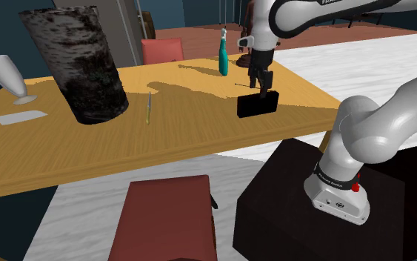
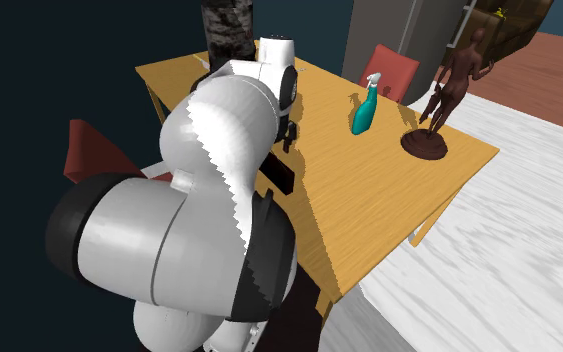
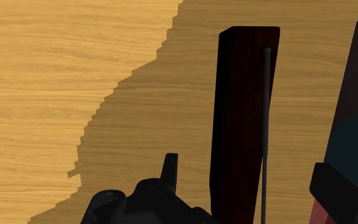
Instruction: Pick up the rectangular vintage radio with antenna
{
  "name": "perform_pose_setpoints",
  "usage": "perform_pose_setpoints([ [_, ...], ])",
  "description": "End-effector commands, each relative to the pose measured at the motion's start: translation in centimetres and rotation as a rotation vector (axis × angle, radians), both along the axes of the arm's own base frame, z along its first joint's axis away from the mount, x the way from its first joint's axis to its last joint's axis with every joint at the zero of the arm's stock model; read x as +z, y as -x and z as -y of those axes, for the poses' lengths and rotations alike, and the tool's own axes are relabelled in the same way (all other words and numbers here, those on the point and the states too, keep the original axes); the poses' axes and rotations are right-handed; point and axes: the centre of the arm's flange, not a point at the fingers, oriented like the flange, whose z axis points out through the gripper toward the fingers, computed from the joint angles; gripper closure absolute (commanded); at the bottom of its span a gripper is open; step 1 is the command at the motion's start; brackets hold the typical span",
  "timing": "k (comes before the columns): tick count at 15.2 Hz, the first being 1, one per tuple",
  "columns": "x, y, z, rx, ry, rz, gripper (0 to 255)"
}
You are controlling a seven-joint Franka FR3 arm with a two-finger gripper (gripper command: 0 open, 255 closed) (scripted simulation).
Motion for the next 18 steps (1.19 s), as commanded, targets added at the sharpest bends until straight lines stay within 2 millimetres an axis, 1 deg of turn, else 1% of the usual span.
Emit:
perform_pose_setpoints([
  [1, -1.0, 0.0, 0.0, 0.002, 0.0, 0.001, 0],
  [3, -1.3, 0.0, 0.0, 0.003, 0.0, 0.001, 0],
  [4, -1.3, 0.1, 0.0, 0.002, 0.0, 0.001, 255],
  [13, -1.3, 0.0, 0.0, 0.002, 0.0, 0.001, 255],
  [18, 1.3, 0.0, 0.0, 0.002, 0.0, 0.001, 255],
])
